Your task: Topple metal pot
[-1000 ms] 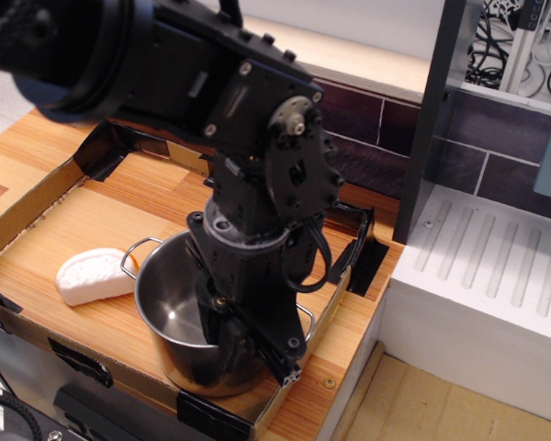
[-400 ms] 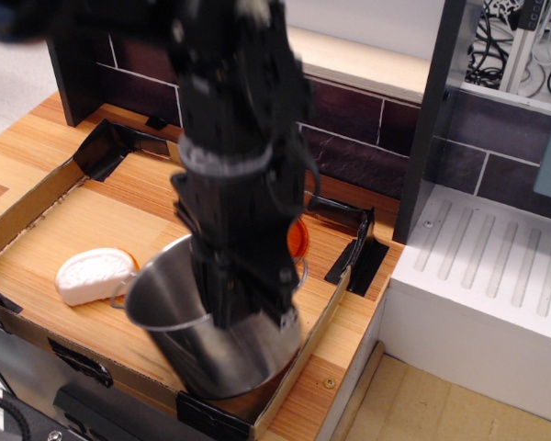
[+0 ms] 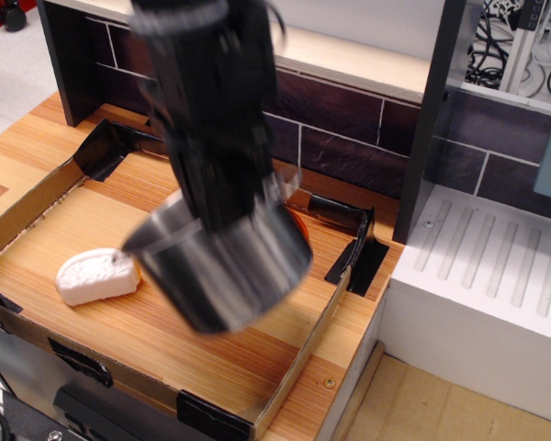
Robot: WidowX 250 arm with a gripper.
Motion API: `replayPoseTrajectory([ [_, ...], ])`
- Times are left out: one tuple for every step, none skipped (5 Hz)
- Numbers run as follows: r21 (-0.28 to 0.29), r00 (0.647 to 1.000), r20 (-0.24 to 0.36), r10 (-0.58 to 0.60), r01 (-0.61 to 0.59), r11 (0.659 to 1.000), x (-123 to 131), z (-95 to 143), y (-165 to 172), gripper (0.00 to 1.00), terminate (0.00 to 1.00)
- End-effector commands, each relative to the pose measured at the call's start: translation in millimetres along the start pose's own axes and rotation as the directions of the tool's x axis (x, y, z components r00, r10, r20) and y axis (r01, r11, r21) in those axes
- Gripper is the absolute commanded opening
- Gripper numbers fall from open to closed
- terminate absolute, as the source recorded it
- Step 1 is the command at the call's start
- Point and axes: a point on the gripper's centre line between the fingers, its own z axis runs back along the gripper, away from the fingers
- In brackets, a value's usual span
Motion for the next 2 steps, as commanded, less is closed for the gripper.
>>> replayPoseTrajectory([
  [-0.037,0.991,0.077,0.108,-0.105,0.994,-8.1,37.9,67.0,0.00,0.00],
  [-0.114,0.988,0.046,0.146,-0.140,0.984,-12.7,34.0,102.1,0.00,0.00],
])
